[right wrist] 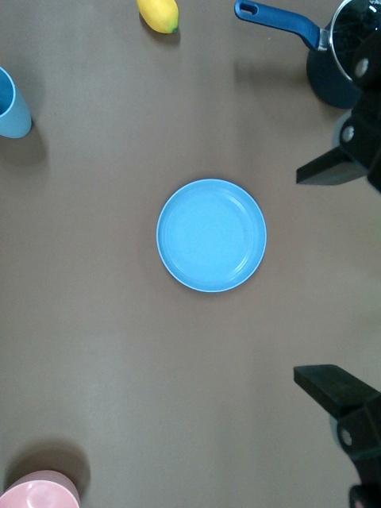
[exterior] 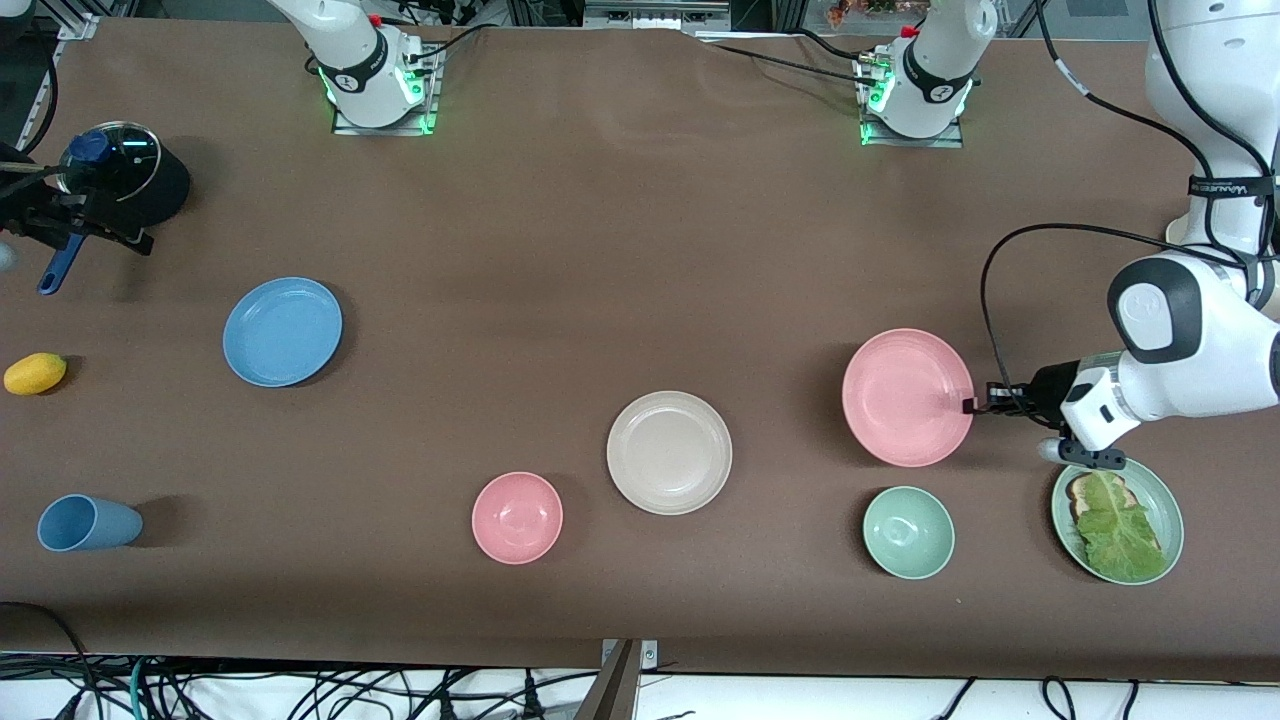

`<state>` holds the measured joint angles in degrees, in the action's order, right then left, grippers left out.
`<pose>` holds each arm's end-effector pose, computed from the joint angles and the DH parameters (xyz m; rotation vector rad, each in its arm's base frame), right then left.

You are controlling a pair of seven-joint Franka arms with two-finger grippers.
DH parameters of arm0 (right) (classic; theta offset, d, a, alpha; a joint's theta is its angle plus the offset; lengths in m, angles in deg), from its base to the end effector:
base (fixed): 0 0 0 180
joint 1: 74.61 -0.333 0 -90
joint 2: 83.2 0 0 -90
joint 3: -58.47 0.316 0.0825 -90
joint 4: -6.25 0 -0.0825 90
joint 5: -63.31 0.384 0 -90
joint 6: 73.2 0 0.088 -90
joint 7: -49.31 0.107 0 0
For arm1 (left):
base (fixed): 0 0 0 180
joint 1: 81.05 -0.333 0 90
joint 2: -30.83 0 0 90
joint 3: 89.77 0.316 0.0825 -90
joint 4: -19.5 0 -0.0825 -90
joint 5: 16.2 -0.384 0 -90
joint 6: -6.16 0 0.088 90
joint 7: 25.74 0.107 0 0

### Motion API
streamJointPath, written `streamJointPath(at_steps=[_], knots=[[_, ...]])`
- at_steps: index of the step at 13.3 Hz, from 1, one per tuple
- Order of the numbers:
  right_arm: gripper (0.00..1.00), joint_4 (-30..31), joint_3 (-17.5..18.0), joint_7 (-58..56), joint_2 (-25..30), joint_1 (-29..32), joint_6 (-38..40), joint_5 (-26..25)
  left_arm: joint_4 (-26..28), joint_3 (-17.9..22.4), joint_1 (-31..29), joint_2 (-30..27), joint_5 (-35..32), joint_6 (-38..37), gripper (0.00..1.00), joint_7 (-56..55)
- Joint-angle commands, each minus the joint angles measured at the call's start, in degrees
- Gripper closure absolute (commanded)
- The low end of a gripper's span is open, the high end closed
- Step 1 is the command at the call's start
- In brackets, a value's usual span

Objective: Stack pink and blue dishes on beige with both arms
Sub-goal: 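Slide the pink plate with the left gripper onto the beige plate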

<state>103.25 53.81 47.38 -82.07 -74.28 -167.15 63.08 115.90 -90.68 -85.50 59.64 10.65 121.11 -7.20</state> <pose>0.5489 -0.0487 0.5834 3.1397 -0.0833 -0.0529 0.6575 0.0146 0.3007 2.6997 -0.0287 -0.1284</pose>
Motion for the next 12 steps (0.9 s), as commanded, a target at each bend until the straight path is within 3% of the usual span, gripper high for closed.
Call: streamJointPath(at_steps=[1, 5, 12], knots=[[0.0, 0.2, -0.2, -0.2, 0.5, -0.2, 0.2, 0.6, -1.7, -3.8, 0.4, -0.2, -2.1, -0.4, 1.0, -8.8], [0.0, 0.2, -0.3, -0.2, 0.5, -0.2, 0.2, 0.6, -2.9, -4.7, 7.9, 0.4, -6.0, 4.1, 1.0, -20.1], [0.0, 0.2, -0.3, -0.2, 0.5, -0.2, 0.3, 0.6, -2.9, -4.6, 19.5, 5.7, -5.8, 18.5, 1.0, -29.9]])
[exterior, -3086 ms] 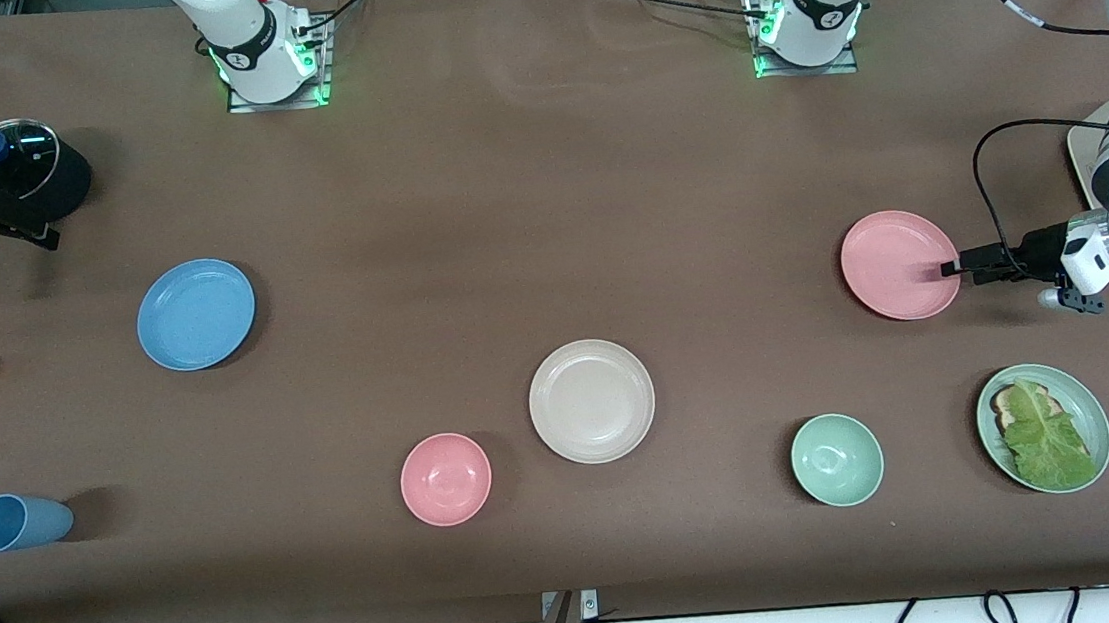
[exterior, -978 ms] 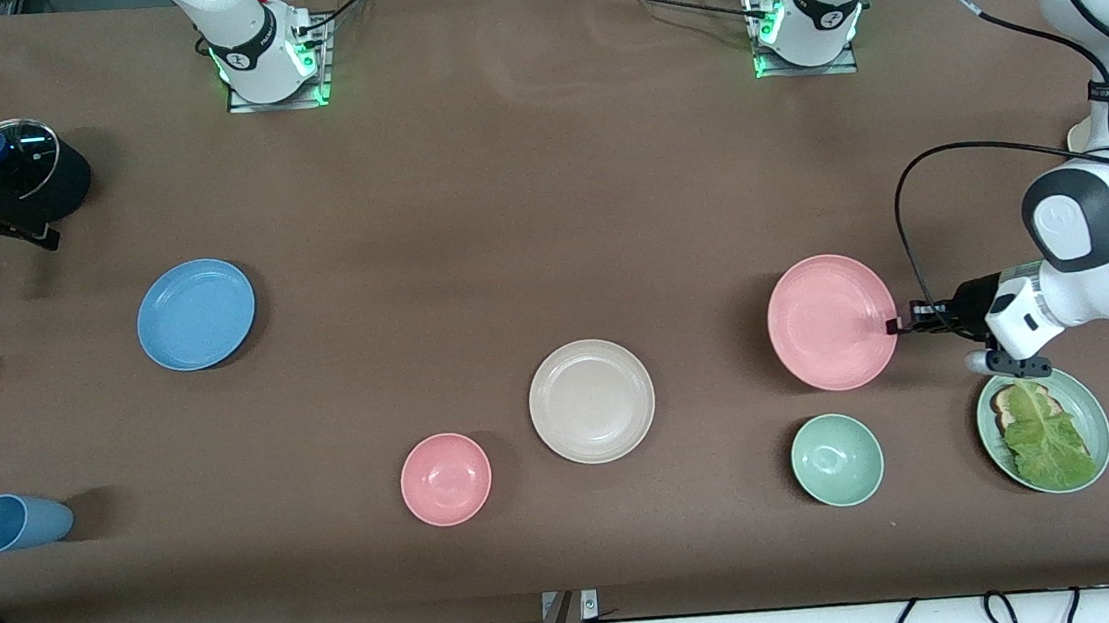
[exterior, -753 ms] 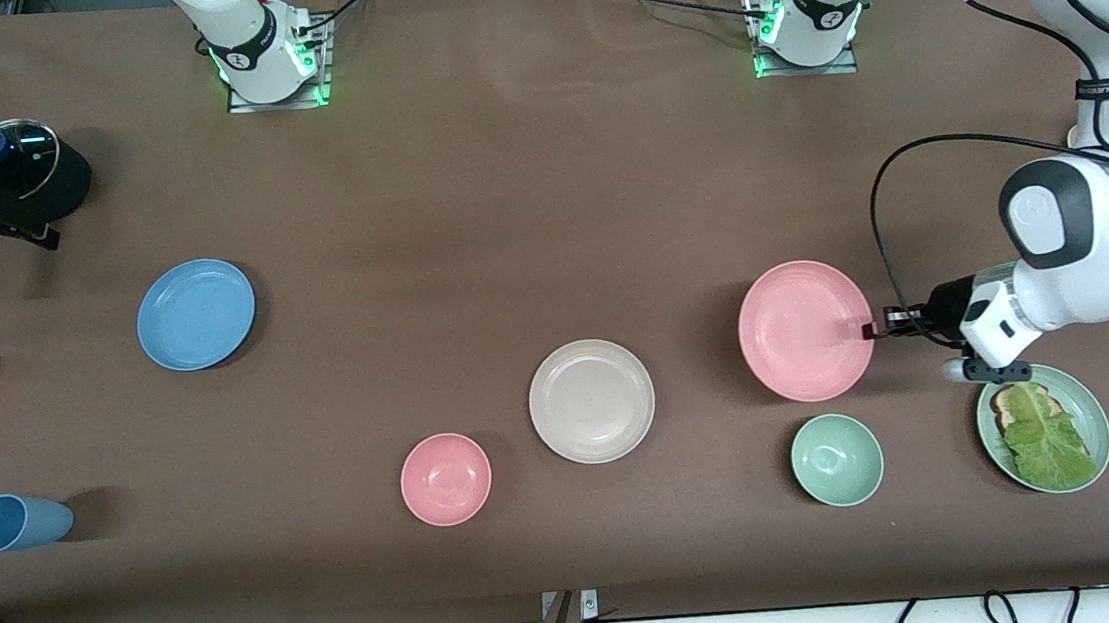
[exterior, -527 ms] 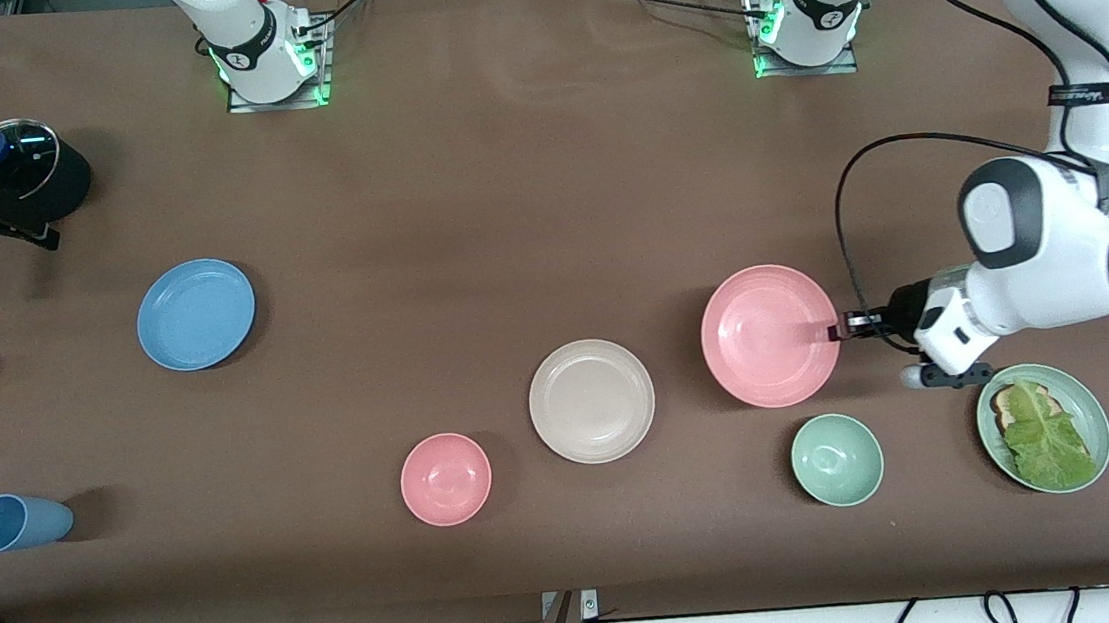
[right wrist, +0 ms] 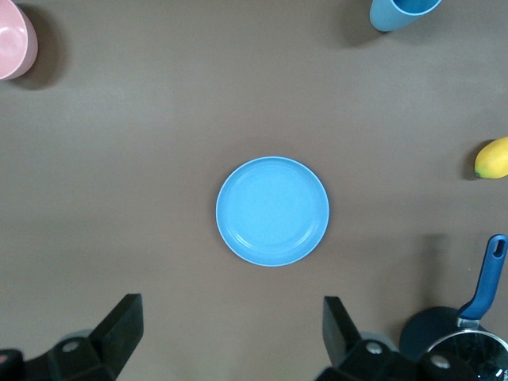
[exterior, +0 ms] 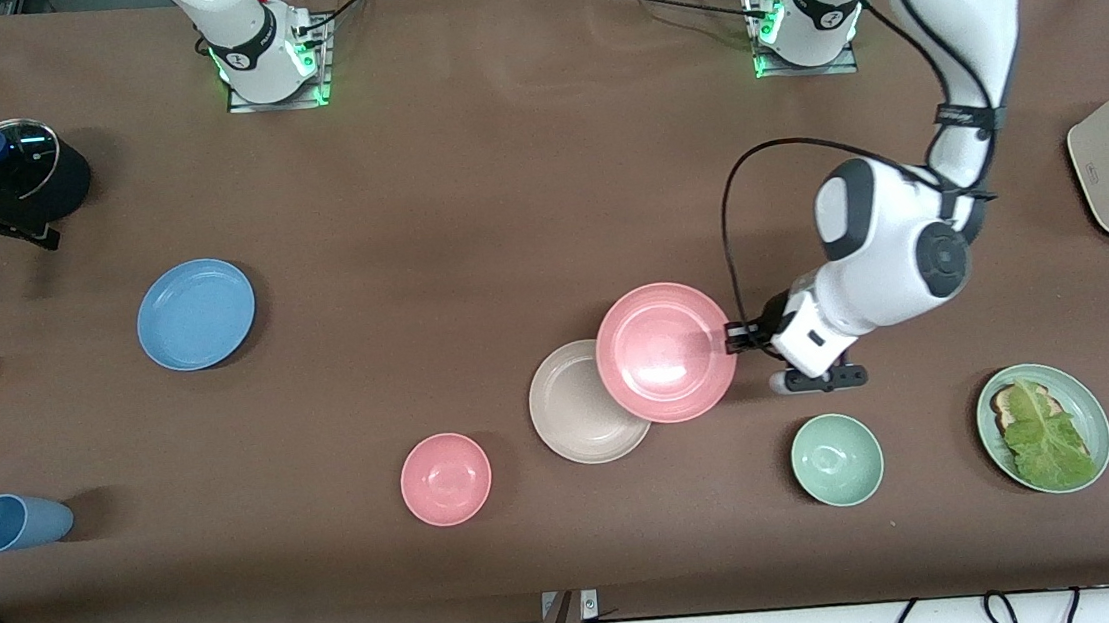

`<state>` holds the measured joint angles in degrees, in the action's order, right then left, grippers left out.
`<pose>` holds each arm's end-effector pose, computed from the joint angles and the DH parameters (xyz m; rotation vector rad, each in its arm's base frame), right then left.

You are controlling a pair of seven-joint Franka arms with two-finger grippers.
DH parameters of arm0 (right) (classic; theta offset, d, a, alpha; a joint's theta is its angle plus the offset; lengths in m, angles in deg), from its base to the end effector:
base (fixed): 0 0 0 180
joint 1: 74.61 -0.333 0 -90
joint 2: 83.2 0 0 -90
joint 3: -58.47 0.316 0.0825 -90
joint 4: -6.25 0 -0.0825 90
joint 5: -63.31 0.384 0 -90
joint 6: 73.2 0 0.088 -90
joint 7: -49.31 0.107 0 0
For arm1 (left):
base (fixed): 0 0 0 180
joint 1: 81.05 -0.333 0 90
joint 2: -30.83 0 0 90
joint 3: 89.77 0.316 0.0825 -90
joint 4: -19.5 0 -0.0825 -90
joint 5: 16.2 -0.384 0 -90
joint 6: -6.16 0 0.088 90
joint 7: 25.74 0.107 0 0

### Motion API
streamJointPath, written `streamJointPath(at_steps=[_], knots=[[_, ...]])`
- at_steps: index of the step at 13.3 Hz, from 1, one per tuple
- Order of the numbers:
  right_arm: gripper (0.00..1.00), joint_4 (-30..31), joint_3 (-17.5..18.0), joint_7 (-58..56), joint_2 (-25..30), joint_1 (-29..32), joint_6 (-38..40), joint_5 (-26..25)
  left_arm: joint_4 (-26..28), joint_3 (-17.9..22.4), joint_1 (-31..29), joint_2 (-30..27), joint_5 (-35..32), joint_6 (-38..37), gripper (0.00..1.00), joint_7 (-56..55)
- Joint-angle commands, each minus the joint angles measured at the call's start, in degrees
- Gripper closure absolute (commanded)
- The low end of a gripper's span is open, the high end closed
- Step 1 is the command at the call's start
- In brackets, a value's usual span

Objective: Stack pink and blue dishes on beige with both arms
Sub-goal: 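Slide the pink plate with the left gripper onto the beige plate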

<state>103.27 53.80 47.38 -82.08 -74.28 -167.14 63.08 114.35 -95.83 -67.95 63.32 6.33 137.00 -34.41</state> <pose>0.5489 -0.0488 0.5832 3.1397 -0.0835 -0.0540 0.6521 -0.2266 0.2902 2.7746 0.1192 -0.0418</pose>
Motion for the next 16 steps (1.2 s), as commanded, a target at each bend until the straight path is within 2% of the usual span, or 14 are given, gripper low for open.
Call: streamJointPath(at_steps=[1, 5, 16], knots=[[0.0, 0.2, -0.3, -0.2, 0.5, -0.2, 0.3, 0.6, -1.3, 0.6, 2.8, 2.8, -1.5, 4.3, 1.0, -3.3], [0.0, 0.2, -0.3, -0.2, 0.5, -0.2, 0.3, 0.6, -1.8, 1.1, 6.1, 6.4, -1.5, 10.4, 1.0, -5.9], [0.0, 0.2, -0.3, -0.2, 0.5, -0.2, 0.3, 0.6, -7.4, 2.4, 9.6, 14.1, -1.6, 14.5, 1.0, -11.2]])
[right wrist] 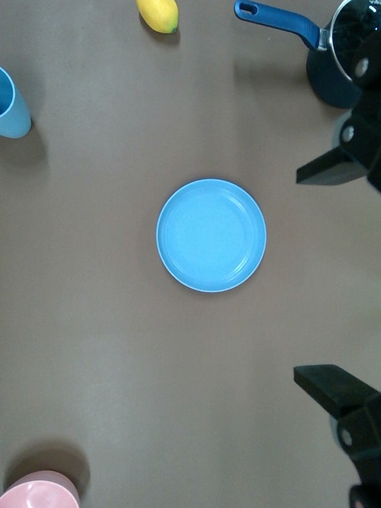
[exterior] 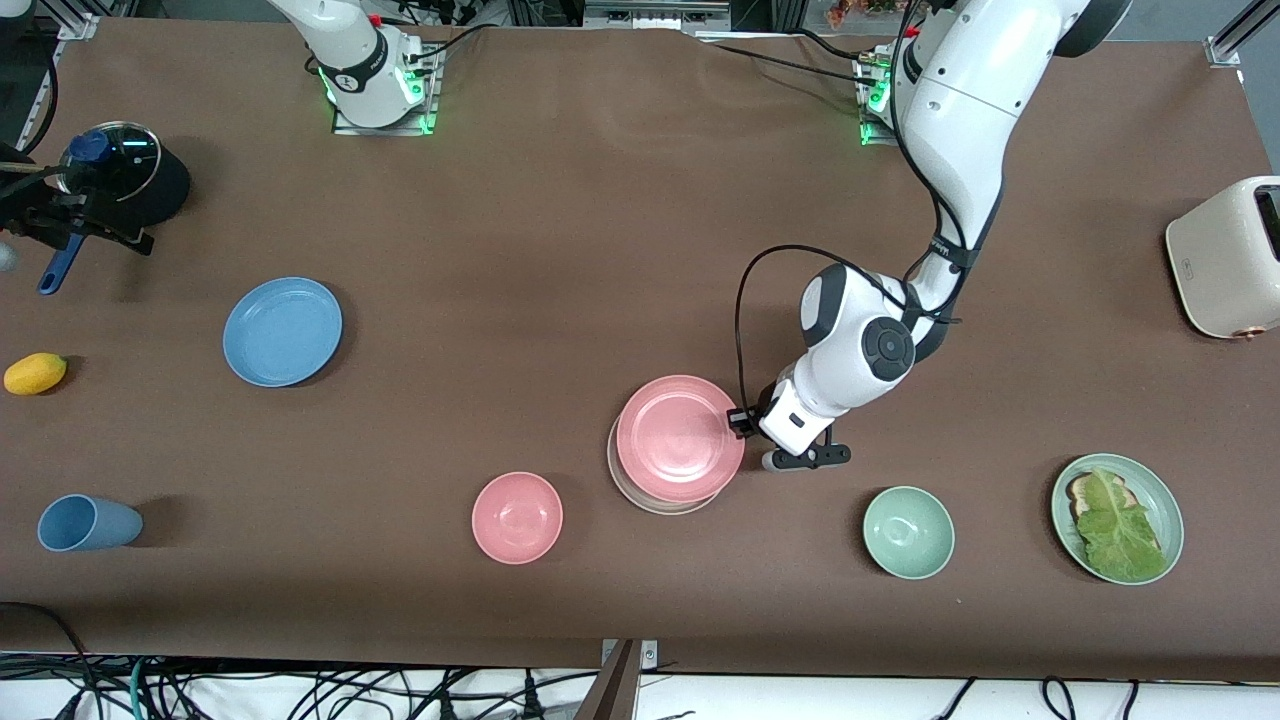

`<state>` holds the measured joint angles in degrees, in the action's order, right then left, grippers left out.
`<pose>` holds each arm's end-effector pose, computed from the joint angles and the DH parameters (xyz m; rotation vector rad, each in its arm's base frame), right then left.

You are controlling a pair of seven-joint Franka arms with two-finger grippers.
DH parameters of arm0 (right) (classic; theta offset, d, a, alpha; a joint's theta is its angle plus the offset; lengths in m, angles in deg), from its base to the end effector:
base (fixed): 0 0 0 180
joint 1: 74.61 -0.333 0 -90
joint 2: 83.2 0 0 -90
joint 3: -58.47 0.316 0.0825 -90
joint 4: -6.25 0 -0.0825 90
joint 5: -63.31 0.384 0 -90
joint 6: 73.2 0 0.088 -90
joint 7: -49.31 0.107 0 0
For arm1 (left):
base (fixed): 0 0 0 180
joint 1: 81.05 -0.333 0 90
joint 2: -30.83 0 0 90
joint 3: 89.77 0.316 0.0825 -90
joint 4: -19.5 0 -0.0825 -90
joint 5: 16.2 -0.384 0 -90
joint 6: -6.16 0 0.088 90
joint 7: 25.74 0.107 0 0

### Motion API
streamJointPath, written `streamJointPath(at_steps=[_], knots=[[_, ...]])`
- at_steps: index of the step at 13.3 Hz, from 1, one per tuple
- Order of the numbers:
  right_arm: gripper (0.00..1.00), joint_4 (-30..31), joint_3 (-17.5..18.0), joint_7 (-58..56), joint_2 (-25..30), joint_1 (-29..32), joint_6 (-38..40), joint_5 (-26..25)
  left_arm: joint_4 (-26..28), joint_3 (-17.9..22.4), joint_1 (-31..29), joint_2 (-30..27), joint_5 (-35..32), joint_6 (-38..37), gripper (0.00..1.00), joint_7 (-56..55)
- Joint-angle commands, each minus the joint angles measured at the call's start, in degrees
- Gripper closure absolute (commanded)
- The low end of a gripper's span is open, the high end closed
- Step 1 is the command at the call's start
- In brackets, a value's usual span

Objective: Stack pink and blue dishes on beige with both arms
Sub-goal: 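Open the left gripper and release the pink plate on the beige plate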

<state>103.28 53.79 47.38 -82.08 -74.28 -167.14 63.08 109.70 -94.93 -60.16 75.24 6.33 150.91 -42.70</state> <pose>0.5489 -0.0489 0.5831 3.1397 -0.0838 -0.0542 0.6498 -0.3021 0.2011 2.7754 0.2450 0.0617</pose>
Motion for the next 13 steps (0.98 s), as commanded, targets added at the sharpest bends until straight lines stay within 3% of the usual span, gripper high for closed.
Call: streamJointPath(at_steps=[1, 6, 7, 8, 9, 13], knots=[[0.0, 0.2, -0.3, -0.2, 0.5, -0.2, 0.2, 0.6, -3.6, 2.0, 2.5, 2.6, -1.8, 0.6, 1.0, -3.2], [0.0, 0.2, -0.3, -0.2, 0.5, -0.2, 0.2, 0.6, -4.3, 2.4, 2.7, 3.0, -2.0, 0.6, 1.0, -3.8], [0.0, 0.2, -0.3, -0.2, 0.5, -0.2, 0.2, 0.6, -4.3, 2.4, 2.7, 3.0, -2.0, 0.6, 0.9, -3.8], [0.0, 0.2, -0.3, -0.2, 0.5, -0.2, 0.2, 0.6, -4.3, 2.4, 2.7, 2.9, -2.0, 0.6, 0.85, -3.7], [0.0, 0.2, -0.3, -0.2, 0.5, -0.2, 0.2, 0.6, -4.3, 2.4, 2.7, 2.9, -2.1, 0.6, 0.7, -3.7], [0.0, 0.2, -0.3, -0.2, 0.5, -0.2, 0.2, 0.6, -4.3, 2.4, 2.4, 2.3, -2.0, 0.5, 0.37, -3.6]])
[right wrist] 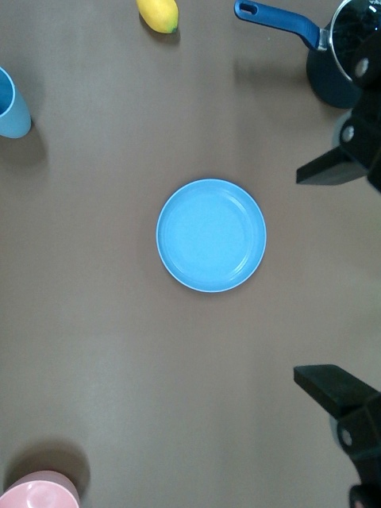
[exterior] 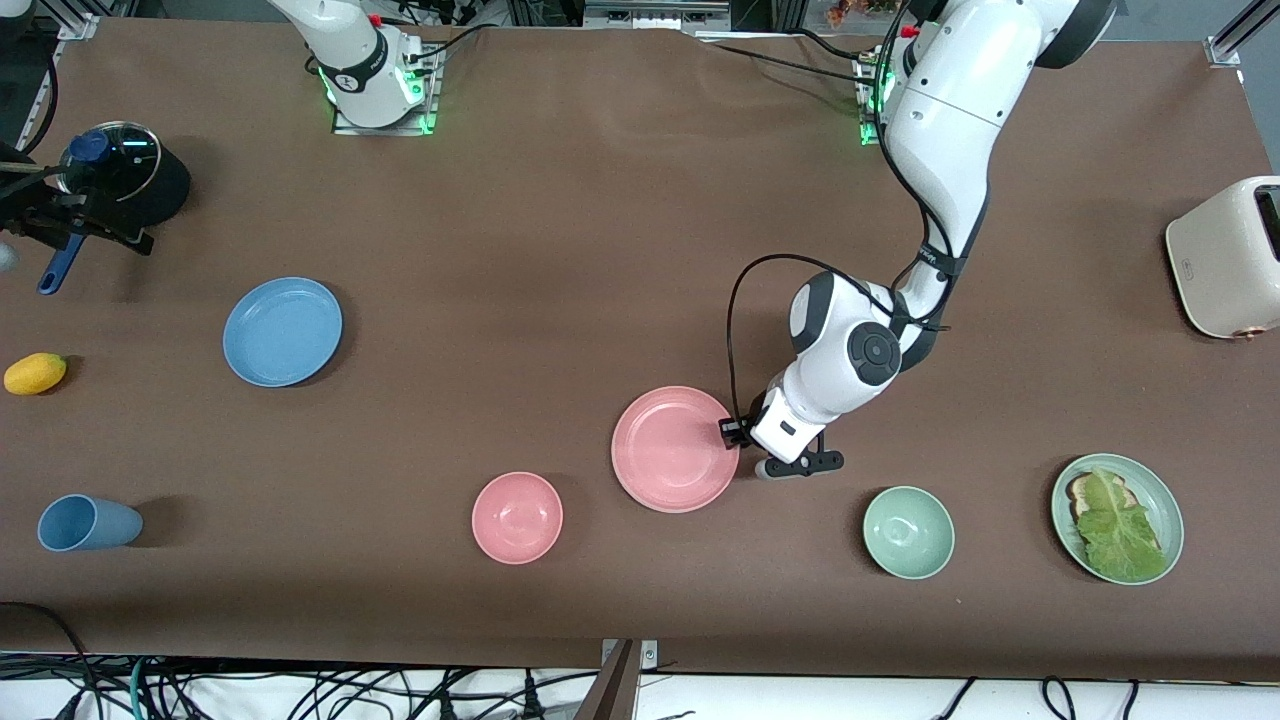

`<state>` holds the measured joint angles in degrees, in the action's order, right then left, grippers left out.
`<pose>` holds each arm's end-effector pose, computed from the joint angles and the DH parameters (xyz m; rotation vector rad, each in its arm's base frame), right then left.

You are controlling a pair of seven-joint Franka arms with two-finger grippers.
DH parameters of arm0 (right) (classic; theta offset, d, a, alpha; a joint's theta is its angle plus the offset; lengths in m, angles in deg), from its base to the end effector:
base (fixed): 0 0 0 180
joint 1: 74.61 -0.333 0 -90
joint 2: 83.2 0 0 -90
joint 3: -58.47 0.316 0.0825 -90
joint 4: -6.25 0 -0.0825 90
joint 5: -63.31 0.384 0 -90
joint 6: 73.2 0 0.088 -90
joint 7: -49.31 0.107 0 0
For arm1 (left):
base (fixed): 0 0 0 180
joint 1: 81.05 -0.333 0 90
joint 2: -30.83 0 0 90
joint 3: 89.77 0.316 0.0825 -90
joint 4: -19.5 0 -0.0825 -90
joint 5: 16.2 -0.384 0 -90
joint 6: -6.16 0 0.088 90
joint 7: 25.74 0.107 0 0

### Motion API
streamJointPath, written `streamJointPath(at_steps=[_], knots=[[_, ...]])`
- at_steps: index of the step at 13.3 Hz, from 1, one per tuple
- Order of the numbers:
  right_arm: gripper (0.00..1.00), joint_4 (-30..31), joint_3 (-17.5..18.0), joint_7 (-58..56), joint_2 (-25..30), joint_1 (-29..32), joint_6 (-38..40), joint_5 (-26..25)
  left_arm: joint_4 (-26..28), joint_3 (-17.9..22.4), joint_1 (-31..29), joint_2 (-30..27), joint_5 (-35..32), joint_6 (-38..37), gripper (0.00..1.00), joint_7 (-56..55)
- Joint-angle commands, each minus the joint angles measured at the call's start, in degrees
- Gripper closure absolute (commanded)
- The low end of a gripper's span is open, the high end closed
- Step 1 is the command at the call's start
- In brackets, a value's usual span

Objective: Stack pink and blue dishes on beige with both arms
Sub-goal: 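Open the left gripper and release the pink plate on the beige plate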

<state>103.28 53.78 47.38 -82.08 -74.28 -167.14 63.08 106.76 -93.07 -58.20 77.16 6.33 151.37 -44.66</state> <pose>0.5489 -0.0490 0.5831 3.1397 -0.0841 -0.0542 0.6584 -0.3102 0.1994 2.7786 0.2763 0.0971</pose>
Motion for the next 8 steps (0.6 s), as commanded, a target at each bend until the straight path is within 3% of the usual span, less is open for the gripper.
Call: streamJointPath(at_steps=[1, 2, 3, 8], knots=[[0.0, 0.2, -0.3, -0.2, 0.5, -0.2, 0.2, 0.6, -1.5, 0.6, 0.3, 0.1, -2.0, 0.0, 0.27, -1.7], [0.0, 0.2, -0.3, -0.2, 0.5, -0.2, 0.2, 0.6, -1.5, 0.6, 0.1, -0.5, -2.0, -0.4, 0.1, -1.7], [0.0, 0.2, -0.3, -0.2, 0.5, -0.2, 0.2, 0.6, -1.4, 0.7, -0.3, -1.1, -2.0, -0.9, 0.01, -1.6], [0.0, 0.4, -0.1, -0.2, -2.2, -0.2, 1.3, -0.2, -1.5, 2.9, -1.8, -7.6, -4.1, -14.9, 0.01, -0.8]])
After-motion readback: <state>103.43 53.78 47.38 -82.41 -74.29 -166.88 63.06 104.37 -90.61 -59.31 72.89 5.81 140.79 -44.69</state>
